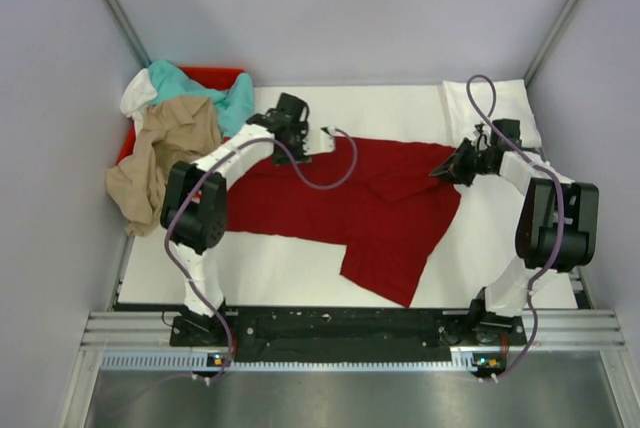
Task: Fold and stack the t-shirts
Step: Fold the flattened tshirt in 1/3 of the way
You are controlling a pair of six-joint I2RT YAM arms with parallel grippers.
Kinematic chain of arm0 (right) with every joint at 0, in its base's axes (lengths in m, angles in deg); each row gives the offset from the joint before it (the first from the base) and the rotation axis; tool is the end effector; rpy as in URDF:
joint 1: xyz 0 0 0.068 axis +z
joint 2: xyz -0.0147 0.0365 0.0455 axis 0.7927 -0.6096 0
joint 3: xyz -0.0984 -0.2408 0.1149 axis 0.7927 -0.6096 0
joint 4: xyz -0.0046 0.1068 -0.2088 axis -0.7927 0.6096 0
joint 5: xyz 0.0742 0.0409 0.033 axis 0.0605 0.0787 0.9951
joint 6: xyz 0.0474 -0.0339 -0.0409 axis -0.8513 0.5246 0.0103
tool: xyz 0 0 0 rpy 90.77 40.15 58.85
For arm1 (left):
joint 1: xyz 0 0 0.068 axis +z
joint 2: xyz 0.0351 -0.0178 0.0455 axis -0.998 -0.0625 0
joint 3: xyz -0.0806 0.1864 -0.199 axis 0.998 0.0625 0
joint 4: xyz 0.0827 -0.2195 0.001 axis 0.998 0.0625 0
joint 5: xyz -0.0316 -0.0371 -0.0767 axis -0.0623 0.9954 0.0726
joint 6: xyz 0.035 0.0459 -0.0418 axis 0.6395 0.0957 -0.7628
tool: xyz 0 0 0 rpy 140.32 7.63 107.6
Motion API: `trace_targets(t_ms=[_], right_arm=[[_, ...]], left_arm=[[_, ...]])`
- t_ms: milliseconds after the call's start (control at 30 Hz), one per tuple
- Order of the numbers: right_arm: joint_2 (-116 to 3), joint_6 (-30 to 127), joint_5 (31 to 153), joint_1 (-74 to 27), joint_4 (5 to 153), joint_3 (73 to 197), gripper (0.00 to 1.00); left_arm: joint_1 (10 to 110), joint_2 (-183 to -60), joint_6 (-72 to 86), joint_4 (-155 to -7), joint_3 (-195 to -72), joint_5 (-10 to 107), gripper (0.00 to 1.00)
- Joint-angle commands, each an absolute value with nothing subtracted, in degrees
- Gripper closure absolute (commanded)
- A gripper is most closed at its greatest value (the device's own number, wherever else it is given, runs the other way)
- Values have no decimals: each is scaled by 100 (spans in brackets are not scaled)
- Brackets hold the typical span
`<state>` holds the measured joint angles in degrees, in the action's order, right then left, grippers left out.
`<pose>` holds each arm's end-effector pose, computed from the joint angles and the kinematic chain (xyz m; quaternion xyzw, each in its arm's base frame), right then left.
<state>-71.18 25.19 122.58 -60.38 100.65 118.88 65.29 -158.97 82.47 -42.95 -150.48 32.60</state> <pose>0.3217 -0.0081 0.2058 0.2137 0.8879 0.3611 0.1886 0.3904 -0.1425 0.2217 0.6400 0.7200 0.1544 0.2194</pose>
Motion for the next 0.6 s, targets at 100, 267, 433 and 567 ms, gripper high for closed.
trace_targets(t_ms=[100,267,433,567], right_arm=[[-7953,2098,11763,-6035,9354,12525,100],[-8157,1992,11763,-6026,9142,12429,100],[-8095,2088,11754,-6035,9151,12341,100],[-8034,2106,11754,-6026,9142,12253,100]], left_arm=[[4899,-15662,7113,-4259,-15669,5021,43],[4231,-16295,6575,-4495,-16171,5443,49],[3957,-16971,6365,-4892,-16548,5724,49],[3931,-17543,6083,-4585,-17067,5752,51]])
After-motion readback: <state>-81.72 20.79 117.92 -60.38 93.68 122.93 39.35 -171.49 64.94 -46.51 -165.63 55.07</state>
